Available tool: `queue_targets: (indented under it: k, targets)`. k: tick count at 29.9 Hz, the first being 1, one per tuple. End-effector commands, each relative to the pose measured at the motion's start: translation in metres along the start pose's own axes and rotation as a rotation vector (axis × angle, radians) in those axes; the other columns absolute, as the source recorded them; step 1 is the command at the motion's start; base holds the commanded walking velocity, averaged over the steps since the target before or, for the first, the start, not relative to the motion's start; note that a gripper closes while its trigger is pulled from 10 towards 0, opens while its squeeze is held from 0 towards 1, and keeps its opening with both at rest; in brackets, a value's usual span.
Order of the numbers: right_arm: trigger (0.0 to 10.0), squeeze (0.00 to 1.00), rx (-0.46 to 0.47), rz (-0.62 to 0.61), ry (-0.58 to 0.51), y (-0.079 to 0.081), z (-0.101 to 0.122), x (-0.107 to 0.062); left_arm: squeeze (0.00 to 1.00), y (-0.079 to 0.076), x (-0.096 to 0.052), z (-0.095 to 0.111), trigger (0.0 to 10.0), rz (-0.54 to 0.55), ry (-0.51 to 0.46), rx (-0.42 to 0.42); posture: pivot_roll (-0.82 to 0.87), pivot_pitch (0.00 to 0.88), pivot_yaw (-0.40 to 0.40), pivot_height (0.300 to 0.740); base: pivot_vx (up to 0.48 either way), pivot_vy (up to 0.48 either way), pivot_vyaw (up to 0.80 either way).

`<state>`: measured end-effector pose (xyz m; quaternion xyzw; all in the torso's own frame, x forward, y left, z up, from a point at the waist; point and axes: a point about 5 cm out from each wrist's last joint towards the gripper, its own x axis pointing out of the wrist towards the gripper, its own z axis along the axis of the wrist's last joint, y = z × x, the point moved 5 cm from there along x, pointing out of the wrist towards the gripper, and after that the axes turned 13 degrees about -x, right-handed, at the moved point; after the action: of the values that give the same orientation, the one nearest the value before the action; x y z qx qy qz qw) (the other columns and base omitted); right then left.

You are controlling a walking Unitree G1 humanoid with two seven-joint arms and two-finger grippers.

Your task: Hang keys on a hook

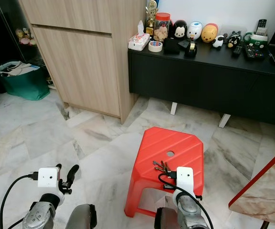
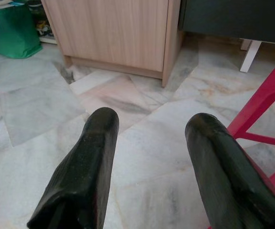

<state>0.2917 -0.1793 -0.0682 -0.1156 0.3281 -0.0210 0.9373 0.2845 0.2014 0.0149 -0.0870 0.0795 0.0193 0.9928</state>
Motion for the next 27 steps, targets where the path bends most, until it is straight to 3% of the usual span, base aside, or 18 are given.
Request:
queue_targets:
  k: [1,9,16,27]
  targets:
    - [0.0,0.00,0.013,-0.011,-0.008,-0.004,0.003,0.001,0.00,0.001,0.001,-0.002,10.0,-0.002,0.008,0.018,0.04,0.023,-0.027,0.591,0.000,0.000,0.00]
    - [0.0,0.00,0.032,-0.020,-0.043,-0.004,0.010,0.001,0.00,0.001,0.001,-0.004,10.0,0.002,0.012,0.018,0.04,0.023,-0.028,0.591,0.000,0.000,0.00]
    - [0.0,0.00,0.062,-0.098,-0.253,-0.018,0.049,-0.003,0.00,0.004,-0.001,-0.006,10.0,0.010,0.020,0.022,0.04,0.023,-0.027,0.591,0.000,0.000,0.00]
    - [0.0,0.00,0.061,-0.279,-0.411,-0.043,0.076,-0.015,0.00,0.012,-0.005,-0.018,10.0,0.026,0.047,0.023,0.04,0.022,-0.028,0.591,0.000,0.000,0.00]
